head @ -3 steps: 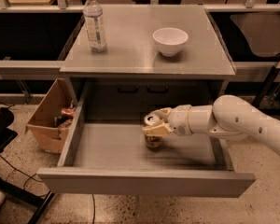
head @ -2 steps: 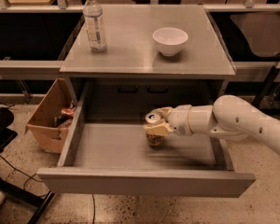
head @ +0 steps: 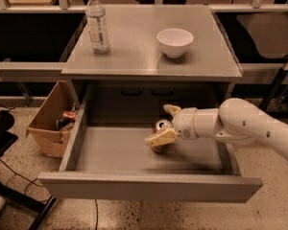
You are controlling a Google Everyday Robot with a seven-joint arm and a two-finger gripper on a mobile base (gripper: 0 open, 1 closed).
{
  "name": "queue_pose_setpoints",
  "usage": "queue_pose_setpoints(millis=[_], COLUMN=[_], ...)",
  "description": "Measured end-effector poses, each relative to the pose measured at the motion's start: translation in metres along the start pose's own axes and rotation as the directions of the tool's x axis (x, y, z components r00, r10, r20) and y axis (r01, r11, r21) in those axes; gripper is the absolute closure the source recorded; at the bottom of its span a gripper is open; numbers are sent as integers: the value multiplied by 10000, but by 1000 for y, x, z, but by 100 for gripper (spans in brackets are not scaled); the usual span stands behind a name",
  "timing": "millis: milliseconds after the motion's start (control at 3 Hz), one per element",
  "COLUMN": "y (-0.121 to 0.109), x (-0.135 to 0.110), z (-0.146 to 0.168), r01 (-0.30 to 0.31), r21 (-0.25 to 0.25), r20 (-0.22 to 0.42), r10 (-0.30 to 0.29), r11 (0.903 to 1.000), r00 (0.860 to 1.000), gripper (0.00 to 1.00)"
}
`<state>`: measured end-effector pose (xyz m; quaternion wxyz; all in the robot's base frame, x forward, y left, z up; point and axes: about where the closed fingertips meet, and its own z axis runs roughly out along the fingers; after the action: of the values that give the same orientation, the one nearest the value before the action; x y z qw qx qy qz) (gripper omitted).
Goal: Place orange can into top drawer
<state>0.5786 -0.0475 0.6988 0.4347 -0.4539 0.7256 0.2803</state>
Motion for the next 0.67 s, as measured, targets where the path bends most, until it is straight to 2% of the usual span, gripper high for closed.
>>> queue_pose_setpoints(millis=[333,667], y=[-2,-10], x=[-16,-70], z=[-3,-20], r01=[117,616], r21=[7,-451], r20=[-167,-675], r10=[-116,-645], r11=[9999,9971], r00=[9998,9956], gripper=[0,0])
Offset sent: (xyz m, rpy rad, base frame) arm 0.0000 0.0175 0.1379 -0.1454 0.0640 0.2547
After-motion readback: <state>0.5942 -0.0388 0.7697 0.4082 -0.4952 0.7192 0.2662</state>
